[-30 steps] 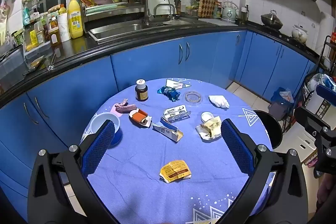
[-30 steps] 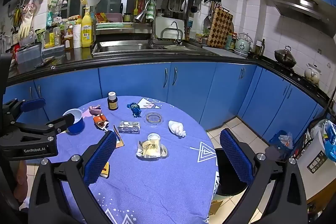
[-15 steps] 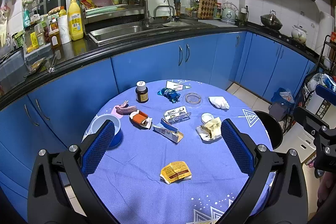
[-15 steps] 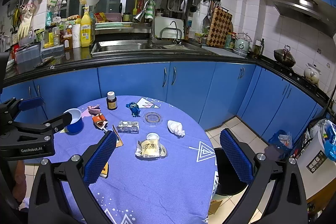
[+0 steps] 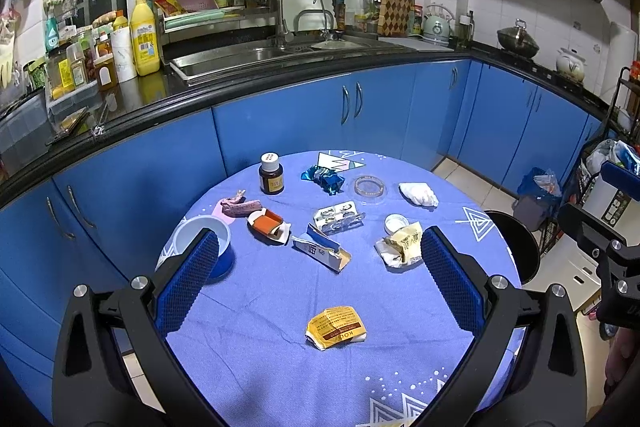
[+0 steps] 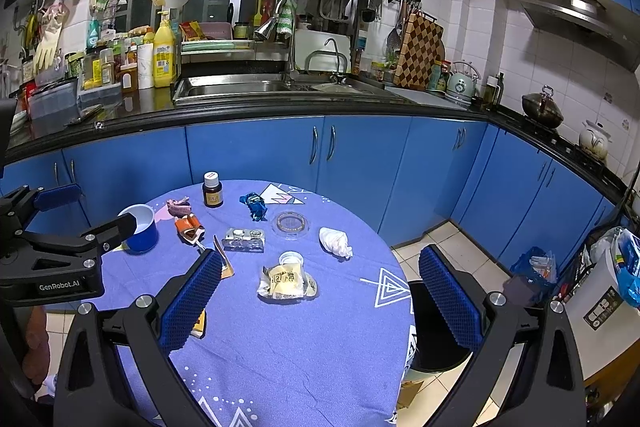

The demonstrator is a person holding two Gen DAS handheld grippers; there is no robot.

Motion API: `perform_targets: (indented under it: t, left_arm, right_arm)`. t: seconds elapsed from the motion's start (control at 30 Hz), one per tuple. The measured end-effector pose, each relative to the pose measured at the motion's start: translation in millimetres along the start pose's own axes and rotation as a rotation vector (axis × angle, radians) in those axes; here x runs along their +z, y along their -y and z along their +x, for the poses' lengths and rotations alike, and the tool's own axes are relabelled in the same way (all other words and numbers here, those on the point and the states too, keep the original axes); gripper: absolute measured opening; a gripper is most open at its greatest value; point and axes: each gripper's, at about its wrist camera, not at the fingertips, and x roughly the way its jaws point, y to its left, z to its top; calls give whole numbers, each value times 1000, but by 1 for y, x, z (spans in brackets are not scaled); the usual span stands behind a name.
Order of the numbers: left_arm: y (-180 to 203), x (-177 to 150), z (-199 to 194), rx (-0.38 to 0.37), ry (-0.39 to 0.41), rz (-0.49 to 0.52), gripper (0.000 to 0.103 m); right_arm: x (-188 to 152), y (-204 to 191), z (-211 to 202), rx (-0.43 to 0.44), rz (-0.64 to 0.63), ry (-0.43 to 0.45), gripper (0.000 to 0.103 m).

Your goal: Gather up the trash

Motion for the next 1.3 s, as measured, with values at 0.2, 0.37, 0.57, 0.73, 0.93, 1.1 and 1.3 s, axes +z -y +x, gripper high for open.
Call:
perform_targets:
  t: [0.2, 0.37, 0.57, 0.73, 0.93, 1.1, 1.3]
  left_arm:
    - [0, -1, 1, -1, -2, 0, 99]
    - [0, -1, 1, -1, -2, 1, 99]
    - [0, -2, 2, -2, -5, 0, 99]
    - [1, -4, 7, 2, -14, 4, 99]
    - [-1, -6, 16, 6, -28, 8, 99]
    - [-6, -7, 29, 21, -43, 18, 99]
    - [-29, -10, 55, 54, -73, -21, 99]
  right_arm:
    - [-5, -2, 5, 1, -3, 1, 97]
    - [-4, -3, 4, 1, -3, 0, 97]
    - [-4, -3, 5, 1, -3, -1, 97]
    - [-11, -5, 12, 3, -3, -12, 97]
    - [-14, -3, 23, 6, 3, -33, 97]
    - [-15, 0, 37, 12, 9, -59, 97]
    - [-23, -2, 67, 10, -4, -105, 97]
